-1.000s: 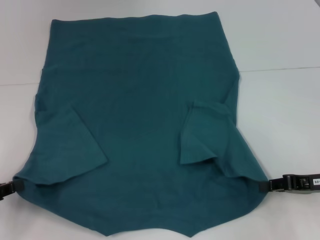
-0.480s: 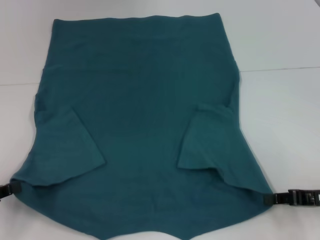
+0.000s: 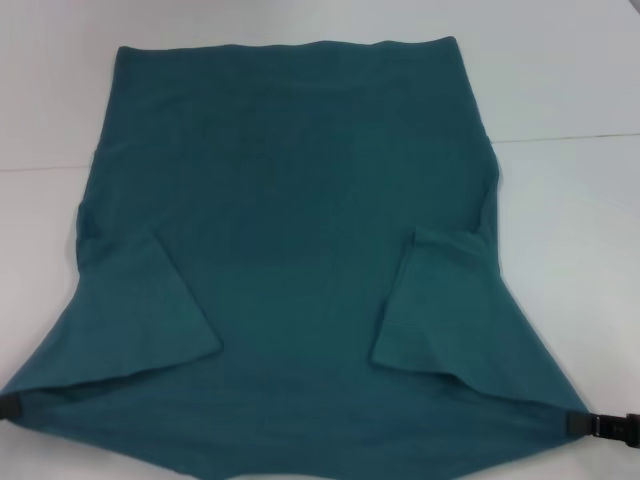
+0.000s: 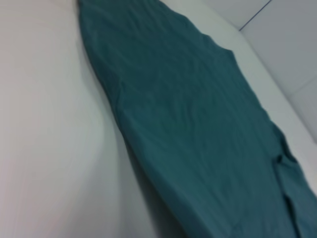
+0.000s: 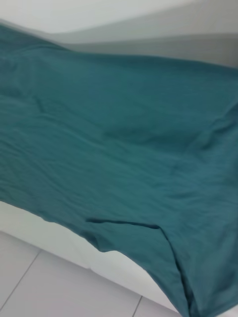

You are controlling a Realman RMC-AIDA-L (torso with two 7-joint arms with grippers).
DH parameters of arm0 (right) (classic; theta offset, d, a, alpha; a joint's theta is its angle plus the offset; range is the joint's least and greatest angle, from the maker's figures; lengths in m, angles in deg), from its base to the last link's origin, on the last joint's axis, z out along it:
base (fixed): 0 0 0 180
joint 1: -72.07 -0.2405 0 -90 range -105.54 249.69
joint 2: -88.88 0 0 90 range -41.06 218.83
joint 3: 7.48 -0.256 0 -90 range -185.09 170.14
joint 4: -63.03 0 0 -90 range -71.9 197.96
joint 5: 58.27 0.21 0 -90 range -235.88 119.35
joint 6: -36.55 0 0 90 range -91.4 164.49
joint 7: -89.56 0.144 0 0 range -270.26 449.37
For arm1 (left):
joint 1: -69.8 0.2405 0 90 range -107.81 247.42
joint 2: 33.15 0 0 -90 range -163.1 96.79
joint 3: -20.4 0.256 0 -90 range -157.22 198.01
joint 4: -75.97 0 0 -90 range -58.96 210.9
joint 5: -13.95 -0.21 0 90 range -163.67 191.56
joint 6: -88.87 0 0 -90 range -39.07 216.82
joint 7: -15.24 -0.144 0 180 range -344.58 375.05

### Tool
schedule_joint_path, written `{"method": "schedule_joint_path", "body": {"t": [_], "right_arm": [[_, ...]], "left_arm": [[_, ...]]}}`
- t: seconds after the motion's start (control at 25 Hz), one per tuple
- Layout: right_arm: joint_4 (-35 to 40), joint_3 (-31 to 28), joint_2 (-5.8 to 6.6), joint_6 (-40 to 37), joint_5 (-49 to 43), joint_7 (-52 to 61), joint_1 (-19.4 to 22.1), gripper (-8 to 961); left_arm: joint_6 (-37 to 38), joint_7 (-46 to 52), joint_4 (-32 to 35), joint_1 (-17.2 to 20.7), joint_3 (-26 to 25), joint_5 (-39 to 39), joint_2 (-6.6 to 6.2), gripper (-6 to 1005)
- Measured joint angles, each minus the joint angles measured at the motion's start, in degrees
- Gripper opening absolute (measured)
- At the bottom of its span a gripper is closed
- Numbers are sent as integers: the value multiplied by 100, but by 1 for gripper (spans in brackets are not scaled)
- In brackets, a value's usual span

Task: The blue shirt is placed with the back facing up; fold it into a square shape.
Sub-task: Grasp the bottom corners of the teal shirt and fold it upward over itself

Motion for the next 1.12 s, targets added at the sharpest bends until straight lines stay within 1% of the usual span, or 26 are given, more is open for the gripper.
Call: {"method": "schedule_joint_path", "body": {"t": [0.28,0.52,0.8,1.0,1.12], "right_arm": [[5,-137,45,-379,-26,-259,189,36],[132,-478,89,-818,-56,-502,453,35],[423,-903,147,-1287,-63,-579,825,35],[505,-1015,158,-1411,-67,-579,883,35],[522,-1071,160,-1371,-69,-575,742,35]], "left_arm": [[569,-176,94,353,-203,129,29,19],[863,-269,94,489,-233,105,47,19],[1077,-331,92,661,-230,89,102,19],[1143,-365,49,725,-228,116,162,18],[1136,-369,-21,636,-209,164,162,18]]}}
